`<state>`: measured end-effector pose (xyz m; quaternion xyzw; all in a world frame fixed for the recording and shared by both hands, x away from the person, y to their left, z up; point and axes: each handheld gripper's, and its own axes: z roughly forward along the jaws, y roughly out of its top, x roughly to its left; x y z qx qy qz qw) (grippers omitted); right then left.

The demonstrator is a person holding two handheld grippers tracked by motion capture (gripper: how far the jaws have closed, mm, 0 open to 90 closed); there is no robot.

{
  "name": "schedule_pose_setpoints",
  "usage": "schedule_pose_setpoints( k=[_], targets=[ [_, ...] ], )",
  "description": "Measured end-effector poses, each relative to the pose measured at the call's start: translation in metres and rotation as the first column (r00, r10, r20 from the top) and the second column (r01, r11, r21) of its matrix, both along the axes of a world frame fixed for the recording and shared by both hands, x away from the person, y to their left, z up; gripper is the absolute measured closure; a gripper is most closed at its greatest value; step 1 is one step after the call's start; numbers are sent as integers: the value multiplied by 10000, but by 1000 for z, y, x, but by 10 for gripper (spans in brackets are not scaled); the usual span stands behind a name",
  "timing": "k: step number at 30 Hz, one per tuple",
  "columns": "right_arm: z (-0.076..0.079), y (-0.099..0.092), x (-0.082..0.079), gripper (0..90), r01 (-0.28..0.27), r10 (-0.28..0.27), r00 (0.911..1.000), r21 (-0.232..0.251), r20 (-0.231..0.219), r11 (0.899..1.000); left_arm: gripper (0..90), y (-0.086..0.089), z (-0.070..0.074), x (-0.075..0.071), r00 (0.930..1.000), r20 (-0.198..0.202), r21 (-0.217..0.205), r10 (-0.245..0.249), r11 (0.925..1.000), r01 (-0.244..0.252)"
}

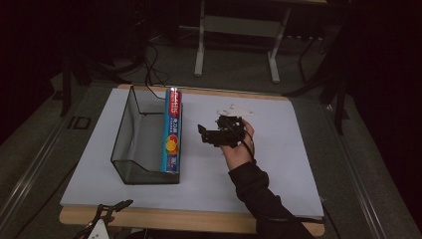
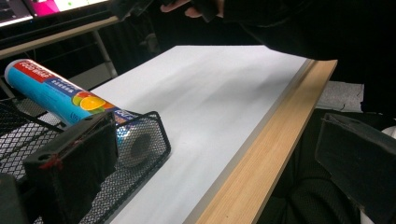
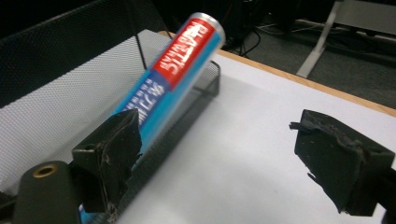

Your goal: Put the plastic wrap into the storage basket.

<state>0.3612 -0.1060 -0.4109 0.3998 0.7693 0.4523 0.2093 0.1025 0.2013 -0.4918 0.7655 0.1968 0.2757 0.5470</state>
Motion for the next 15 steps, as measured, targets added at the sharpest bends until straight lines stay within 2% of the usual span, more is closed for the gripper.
schedule_pose_setpoints(
  k=[11, 15],
  targets=[
    [-14, -50, -6, 145, 481, -482, 9988, -138, -53, 9987, 1, -1, 0, 0, 10000, 14, 67, 2, 10000, -2],
    [-19, -65, -12, 164, 370, -370, 9993, 157, -50, 9992, 1, -1, -1, 0, 10000, -39, 108, 7, 9999, -7]
  ],
)
